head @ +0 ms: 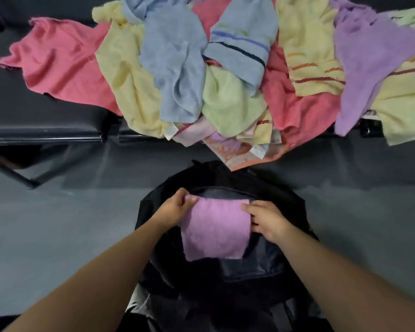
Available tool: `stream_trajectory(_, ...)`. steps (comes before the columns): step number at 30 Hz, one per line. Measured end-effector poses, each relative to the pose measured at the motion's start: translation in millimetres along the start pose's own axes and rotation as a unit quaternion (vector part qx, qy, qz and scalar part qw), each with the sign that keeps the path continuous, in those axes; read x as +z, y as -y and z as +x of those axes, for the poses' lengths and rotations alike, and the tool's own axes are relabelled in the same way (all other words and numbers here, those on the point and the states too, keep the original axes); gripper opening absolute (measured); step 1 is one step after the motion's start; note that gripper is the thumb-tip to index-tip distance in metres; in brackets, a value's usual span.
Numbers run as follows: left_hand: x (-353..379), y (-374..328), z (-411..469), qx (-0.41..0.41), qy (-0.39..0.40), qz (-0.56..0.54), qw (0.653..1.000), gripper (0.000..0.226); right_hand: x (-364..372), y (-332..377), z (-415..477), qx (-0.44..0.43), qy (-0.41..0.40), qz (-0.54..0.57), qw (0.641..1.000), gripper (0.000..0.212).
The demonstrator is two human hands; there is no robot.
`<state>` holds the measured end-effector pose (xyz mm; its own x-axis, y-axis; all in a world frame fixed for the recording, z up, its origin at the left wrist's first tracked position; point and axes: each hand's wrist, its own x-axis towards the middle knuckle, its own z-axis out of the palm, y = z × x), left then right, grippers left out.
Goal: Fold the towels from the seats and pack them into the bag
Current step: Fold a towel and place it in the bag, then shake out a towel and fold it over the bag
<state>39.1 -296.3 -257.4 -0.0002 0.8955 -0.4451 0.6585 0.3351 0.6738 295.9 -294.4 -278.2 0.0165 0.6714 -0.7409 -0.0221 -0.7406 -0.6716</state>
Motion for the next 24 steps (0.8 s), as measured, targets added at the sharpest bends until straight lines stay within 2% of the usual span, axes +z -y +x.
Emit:
stream_trajectory(3,20,28,24,-0.031,0.019,-0.004,0.999,0.035,16,-28,36,0.046,-0.01,-0.047,0.998,0.014)
stream_trajectory(6,39,49,49,-0.066,0.001,-0.007,0.998,0.038,37,-54,79,0.012,-0.06,-0.091,0.994,0.026)
stream_trajectory(9,51,66,71,-0.122,-0.015,-0.052,0.991,0.043,53,-69,108,-0.016,-0.097,-0.131,0.986,0.012)
stream_trajectory(11,61,78,81,-0.157,0.016,-0.053,0.986,0.046,59,-81,117,-0.004,-0.088,-0.162,0.983,0.018)
stream_trajectory(14,75,90,86,-0.207,0.047,0.052,0.976,0.039,62,-95,120,-0.014,-0.101,-0.221,0.97,0.025)
stream_trajectory(17,86,96,81,-0.242,0.06,0.092,0.964,0.033,62,-102,111,-0.012,-0.139,-0.255,0.957,0.028)
stream_trajectory(19,89,96,72,-0.264,0.062,0.098,0.958,0.033,62,-108,108,-0.014,-0.123,-0.255,0.959,0.027)
stream_trajectory(21,87,101,64,-0.277,0.025,0.116,0.954,0.035,63,-112,106,-0.013,-0.084,-0.252,0.964,0.028)
stream_trajectory(24,75,101,53,-0.28,0.035,0.199,0.938,0.039,68,-113,97,-0.004,-0.053,-0.257,0.965,0.029)
